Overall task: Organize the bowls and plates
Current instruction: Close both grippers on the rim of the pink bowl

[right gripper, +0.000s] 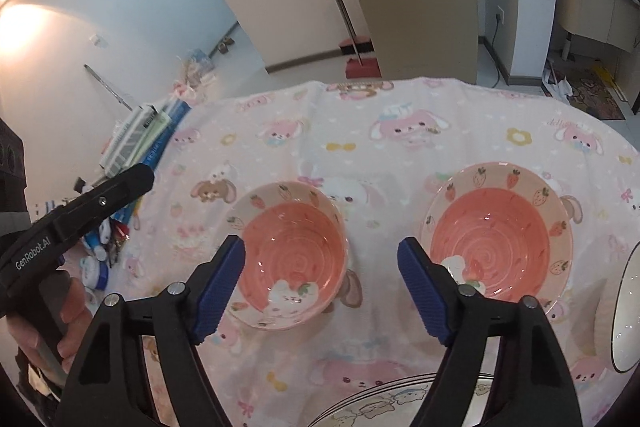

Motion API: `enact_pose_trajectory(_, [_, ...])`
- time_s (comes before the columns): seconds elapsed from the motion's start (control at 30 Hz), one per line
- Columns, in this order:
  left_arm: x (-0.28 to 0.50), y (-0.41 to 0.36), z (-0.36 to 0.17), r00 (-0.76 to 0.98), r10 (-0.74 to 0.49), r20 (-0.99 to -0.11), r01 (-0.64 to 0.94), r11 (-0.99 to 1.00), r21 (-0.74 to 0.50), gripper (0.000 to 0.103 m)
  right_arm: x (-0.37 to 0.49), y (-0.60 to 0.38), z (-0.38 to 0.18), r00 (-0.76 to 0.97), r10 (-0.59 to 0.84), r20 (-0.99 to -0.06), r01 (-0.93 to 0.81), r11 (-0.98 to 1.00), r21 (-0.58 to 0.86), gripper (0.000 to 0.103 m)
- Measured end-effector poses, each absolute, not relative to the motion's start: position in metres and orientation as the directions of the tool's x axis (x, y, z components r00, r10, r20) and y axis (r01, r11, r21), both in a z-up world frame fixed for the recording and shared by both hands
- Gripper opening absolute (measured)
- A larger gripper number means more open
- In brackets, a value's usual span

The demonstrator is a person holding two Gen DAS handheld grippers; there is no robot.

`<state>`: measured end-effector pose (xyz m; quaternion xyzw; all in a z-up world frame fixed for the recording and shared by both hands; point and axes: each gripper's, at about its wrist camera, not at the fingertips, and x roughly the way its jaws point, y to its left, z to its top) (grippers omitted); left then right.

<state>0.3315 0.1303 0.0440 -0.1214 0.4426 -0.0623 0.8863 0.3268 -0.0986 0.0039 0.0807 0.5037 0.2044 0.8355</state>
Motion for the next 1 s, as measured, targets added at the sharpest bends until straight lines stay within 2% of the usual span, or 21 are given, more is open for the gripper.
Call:
enact_pose_trajectory(0.2, [0.346, 0.109, 0.016, 0.520, -0.212, -0.827, 0.056, 0.975, -0.215, 0.066, 0.331, -0.091, -0.014, 0.342, 0.409, -0.846, -0.256, 0.907, 0.335, 0.058])
enact_pose_trajectory(0.3, [0.350, 0.105, 0.002, 0.490, -0.184, -0.852, 0.043, 0.981, -0.187, 0.063, 0.333, -0.088, -0.023, 0.307, 0.397, -0.865, -0.242, 0.911, 0.333, 0.048])
enact_pose_trajectory(0.4, [0.353, 0.104, -0.007, 0.463, -0.185, -0.867, 0.046, 0.982, -0.185, 0.062, 0.335, -0.090, -0.028, 0.286, 0.406, -0.868, -0.226, 0.909, 0.350, 0.046])
enact_pose_trajectory(0.57, [0.358, 0.101, -0.021, 0.427, -0.175, -0.887, 0.044, 0.984, -0.173, 0.060, 0.339, -0.087, -0.040, 0.267, 0.384, -0.884, -0.212, 0.918, 0.334, 0.033])
enact_pose_trajectory(0.67, [0.361, 0.101, -0.030, 0.397, -0.206, -0.894, 0.048, 0.978, -0.204, 0.049, 0.340, -0.088, -0.046, 0.263, 0.379, -0.887, -0.189, 0.922, 0.338, 0.032])
enact_pose_trajectory(0.7, [0.362, 0.101, -0.032, 0.387, -0.238, -0.891, 0.058, 0.971, -0.234, 0.049, 0.340, -0.088, -0.046, 0.266, 0.378, -0.887, -0.185, 0.923, 0.338, 0.030])
enact_pose_trajectory(0.77, [0.362, 0.099, -0.033, 0.387, -0.214, -0.897, 0.054, 0.976, -0.210, 0.048, 0.341, -0.090, -0.047, 0.274, 0.370, -0.888, -0.181, 0.927, 0.330, 0.023])
enact_pose_trajectory(0.83, [0.362, 0.097, -0.034, 0.394, -0.165, -0.904, 0.048, 0.986, -0.159, 0.041, 0.342, -0.090, -0.048, 0.282, 0.366, -0.887, -0.178, 0.928, 0.326, 0.014])
enact_pose_trajectory(0.9, [0.362, 0.096, -0.035, 0.381, -0.188, -0.905, 0.060, 0.982, -0.179, 0.034, 0.341, -0.089, -0.047, 0.281, 0.389, -0.877, -0.194, 0.918, 0.345, 0.010])
enact_pose_trajectory(1.0, [0.363, 0.095, -0.041, 0.355, -0.229, -0.907, 0.076, 0.973, -0.216, 0.023, 0.339, -0.084, -0.046, 0.293, 0.369, -0.882, -0.211, 0.925, 0.316, 0.010])
